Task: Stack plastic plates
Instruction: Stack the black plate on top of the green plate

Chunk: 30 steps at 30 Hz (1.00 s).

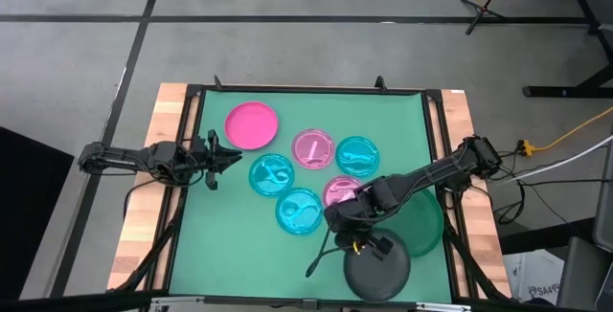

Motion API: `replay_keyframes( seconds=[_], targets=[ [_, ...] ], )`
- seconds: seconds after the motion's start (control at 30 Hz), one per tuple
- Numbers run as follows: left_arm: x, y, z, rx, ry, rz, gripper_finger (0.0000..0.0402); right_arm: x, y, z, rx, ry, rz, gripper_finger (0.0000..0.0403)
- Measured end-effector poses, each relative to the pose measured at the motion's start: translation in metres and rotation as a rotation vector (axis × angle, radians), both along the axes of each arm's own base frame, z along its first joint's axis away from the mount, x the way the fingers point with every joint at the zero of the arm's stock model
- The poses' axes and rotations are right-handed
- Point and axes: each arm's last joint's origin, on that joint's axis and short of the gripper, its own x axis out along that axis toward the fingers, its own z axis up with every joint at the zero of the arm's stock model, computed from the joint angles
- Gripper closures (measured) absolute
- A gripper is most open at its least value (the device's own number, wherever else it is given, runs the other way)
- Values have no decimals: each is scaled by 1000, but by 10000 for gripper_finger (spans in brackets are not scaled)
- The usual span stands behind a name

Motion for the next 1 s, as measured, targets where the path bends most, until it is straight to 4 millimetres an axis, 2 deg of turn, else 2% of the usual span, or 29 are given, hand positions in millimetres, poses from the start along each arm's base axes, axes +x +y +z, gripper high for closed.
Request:
replay_keyframes(
  seconds=[0.4,0.6,0.83,1.0],
  targets=[
    [0,0,0,0,0,0,340,-27,-13,15,-64,109,34,402],
    [0,0,0,-1,0,0,340,-34,-16,16,-99,120,121,402],
    [0,0,0,-1,0,0,340,-44,-21,0,-150,201,162,402],
    [0,0,0,-1,0,0,340,-49,-35,-10,-166,229,151,402]
  ],
)
